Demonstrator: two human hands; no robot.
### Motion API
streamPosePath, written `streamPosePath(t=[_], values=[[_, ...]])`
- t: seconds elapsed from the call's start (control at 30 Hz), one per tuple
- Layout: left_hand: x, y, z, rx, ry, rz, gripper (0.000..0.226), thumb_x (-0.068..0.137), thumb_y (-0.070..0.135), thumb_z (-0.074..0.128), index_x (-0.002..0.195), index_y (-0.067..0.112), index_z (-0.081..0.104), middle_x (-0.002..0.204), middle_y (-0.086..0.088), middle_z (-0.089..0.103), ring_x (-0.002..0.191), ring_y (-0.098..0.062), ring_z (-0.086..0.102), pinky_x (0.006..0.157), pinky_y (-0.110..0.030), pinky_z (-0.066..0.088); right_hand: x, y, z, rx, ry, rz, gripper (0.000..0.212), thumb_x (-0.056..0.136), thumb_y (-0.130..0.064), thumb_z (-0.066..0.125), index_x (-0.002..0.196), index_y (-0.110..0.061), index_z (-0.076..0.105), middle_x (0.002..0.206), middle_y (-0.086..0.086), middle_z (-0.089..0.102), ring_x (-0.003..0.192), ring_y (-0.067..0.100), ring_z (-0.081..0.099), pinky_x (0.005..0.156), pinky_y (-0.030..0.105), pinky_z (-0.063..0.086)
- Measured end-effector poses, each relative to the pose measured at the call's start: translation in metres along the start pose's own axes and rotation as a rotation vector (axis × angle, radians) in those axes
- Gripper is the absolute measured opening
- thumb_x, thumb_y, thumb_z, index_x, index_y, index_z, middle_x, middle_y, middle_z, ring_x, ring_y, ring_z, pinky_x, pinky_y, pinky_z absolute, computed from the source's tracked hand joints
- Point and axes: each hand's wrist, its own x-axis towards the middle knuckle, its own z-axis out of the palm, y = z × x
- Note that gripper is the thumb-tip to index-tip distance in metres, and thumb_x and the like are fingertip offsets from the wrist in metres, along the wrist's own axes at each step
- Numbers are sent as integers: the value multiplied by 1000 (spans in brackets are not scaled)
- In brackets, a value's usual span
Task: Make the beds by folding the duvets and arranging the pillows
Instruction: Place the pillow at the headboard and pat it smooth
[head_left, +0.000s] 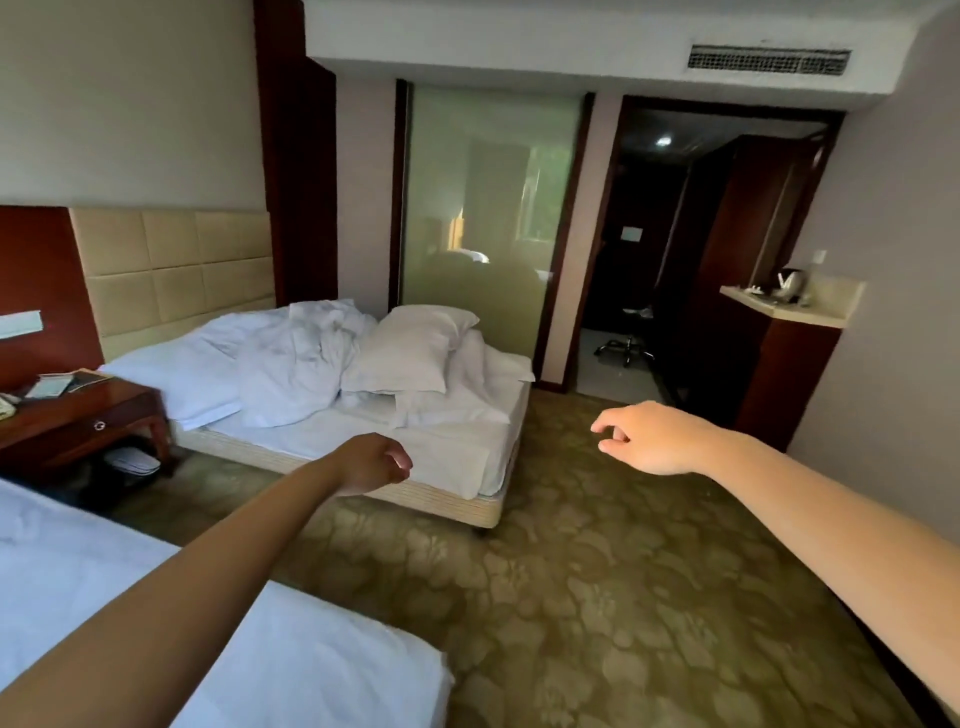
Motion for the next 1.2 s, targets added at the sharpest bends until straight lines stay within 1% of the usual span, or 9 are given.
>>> streamPosePath(t=[0.17, 0.37, 0.57, 0.67, 0.8, 0.87, 0.97, 1.07, 1.2], values=[[119, -18, 9, 30, 17, -97, 23, 91, 25, 60, 112, 19, 64, 106, 1, 65, 88, -7, 57, 69, -13, 43, 148, 61, 27, -17, 25, -90, 41, 100, -33, 41, 139, -26, 41, 141, -1, 47, 125, 17, 48, 97, 29, 41], [211, -68, -8, 28, 124, -383, 29, 88, 19, 63, 117, 14, 63, 117, -4, 65, 107, -18, 60, 89, -19, 43, 364, 74, 26, -97, -16, -357, 39, 99, -34, 40, 137, -24, 44, 137, 0, 51, 118, 17, 53, 97, 31, 45], [185, -105, -55, -15, 339, -738, 26, 88, 16, 64, 113, 7, 67, 115, -7, 67, 103, -16, 60, 73, -9, 40, 509, -85, 10, -107, 59, -847, 37, 100, -31, 38, 134, -20, 46, 139, 7, 47, 122, 28, 48, 95, 36, 41], [146, -128, -86, 65, 398, -952, 30, 93, 22, 58, 120, 11, 63, 121, -3, 62, 113, -16, 56, 78, -9, 32, 535, -173, 14, -57, 29, -1128, 35, 99, -31, 39, 129, -17, 51, 133, 8, 51, 117, 28, 50, 92, 34, 42], [107, -191, -129, 48, 632, -1197, 24, 86, 17, 67, 108, 6, 69, 93, -14, 70, 70, -14, 60, 65, -17, 45, 584, -248, 12, -20, 41, -1411, 32, 99, -28, 39, 124, -16, 55, 94, -7, 53, 90, 22, 51, 62, 19, 33], [110, -220, -148, 38, 747, -1275, 21, 85, 15, 68, 103, 5, 70, 86, -17, 71, 63, -14, 59, 56, -18, 43, 624, -269, 6, -65, 84, -1464, 31, 100, -29, 38, 125, -17, 54, 94, -8, 50, 89, 20, 50, 61, 18, 31], [154, -254, -172, -2, 795, -1338, 15, 87, 15, 64, 101, 10, 69, 86, -15, 69, 70, -16, 61, 53, -19, 39, 695, -289, -9, -187, 105, -1434, 34, 100, -30, 38, 129, -20, 50, 124, 2, 54, 110, 22, 53, 78, 28, 40], [219, -291, -197, -49, 724, -1298, 17, 88, 18, 63, 102, 10, 69, 92, -13, 69, 76, -16, 63, 59, -17, 44, 773, -316, -22, -200, 127, -1361, 33, 100, -30, 38, 129, -21, 50, 128, 4, 53, 113, 23, 52, 91, 36, 45], [300, -355, -233, 4, 627, -1248, 22, 88, 22, 65, 107, 13, 68, 100, -7, 67, 79, -10, 57, 65, -11, 42, 867, -370, -19, -188, 107, -1371, 32, 100, -31, 39, 128, -21, 51, 127, 4, 54, 111, 21, 53, 90, 32, 45]])
